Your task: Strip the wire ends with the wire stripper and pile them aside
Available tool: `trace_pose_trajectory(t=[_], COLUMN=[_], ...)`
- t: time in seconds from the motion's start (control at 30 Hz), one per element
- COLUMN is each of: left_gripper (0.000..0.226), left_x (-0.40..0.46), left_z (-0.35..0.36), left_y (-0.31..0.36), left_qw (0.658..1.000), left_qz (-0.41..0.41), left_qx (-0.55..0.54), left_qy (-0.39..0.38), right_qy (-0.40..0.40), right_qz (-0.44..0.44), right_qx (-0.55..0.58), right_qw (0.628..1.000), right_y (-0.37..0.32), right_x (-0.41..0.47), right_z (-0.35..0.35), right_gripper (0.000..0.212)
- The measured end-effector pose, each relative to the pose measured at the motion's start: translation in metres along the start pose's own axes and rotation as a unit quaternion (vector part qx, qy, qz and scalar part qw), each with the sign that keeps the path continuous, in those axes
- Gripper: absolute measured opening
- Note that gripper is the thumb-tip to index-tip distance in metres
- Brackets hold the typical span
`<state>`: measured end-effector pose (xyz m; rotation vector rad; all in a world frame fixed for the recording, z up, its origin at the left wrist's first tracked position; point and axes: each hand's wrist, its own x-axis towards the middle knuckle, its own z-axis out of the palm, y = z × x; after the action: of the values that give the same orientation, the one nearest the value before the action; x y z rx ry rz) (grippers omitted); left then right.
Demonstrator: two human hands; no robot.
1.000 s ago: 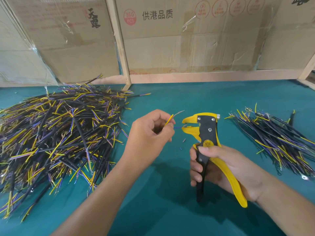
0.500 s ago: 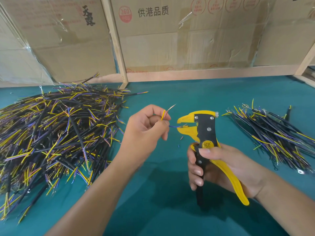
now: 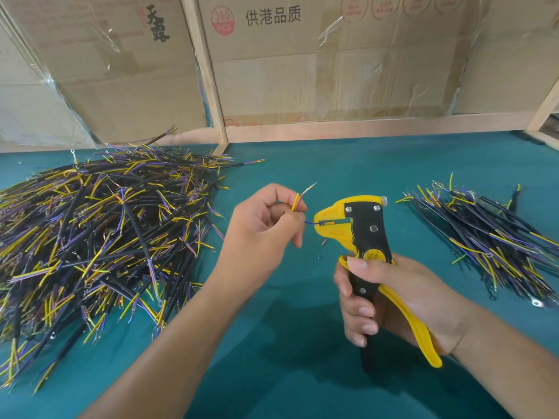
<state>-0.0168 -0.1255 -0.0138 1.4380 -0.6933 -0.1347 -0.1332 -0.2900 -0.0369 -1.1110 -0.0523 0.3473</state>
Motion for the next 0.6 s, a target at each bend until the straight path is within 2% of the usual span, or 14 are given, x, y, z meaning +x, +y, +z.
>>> trace_pose_trajectory(t=[0.23, 0.6], left_gripper=[0.025, 0.019], left_x=[0.0017, 0.0005], left_z=[-0.0015, -0.0014], left_y=[-0.0002, 0.0012], left_qw=[1.000, 1.000], left_qz=[0.002, -0.002], left_qx=[0.001, -0.009], left_qy=[0.015, 0.011], right_qy=[-0.015, -0.001], right_qz=[-0.014, -0.004], right_qx=[0.011, -0.001], right_qw=[1.000, 1.000], right_y=[0.0023, -0.0001], right_x=[0.0011, -0.0017], right_z=[-0.0012, 0.0023], right_gripper=[0.045, 0.046])
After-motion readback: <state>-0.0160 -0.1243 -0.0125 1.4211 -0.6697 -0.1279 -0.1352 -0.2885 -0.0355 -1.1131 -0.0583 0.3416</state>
